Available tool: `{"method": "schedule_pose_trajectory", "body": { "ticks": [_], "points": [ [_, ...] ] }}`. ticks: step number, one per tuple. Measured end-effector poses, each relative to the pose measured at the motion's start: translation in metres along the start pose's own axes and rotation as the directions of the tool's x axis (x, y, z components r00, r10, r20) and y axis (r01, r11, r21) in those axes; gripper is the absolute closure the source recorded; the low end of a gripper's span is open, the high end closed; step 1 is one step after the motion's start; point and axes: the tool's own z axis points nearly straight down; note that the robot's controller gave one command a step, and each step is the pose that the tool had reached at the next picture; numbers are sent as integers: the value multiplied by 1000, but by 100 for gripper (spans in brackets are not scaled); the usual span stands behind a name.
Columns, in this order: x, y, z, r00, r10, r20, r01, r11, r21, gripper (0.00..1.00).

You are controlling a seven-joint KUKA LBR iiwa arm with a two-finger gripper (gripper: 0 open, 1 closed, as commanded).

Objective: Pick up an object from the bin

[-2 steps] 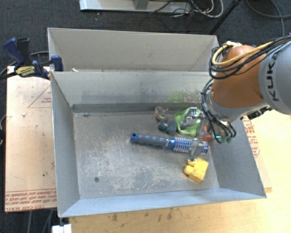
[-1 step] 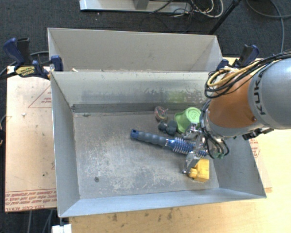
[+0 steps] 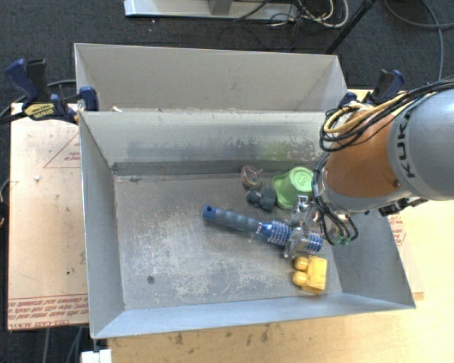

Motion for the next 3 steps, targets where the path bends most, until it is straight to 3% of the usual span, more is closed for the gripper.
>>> {"method": "schedule_pose_trajectory", "body": {
  "ticks": [1, 2, 3],
  "points": [
    [2, 0, 2, 1000, -1, -5, 1, 1000, 0, 0],
    [0, 0, 0, 1000, 0, 0, 0, 1000, 0, 100],
    [-10, 26, -141, 999, -46, 0, 46, 999, 0, 100]
  ]
}}
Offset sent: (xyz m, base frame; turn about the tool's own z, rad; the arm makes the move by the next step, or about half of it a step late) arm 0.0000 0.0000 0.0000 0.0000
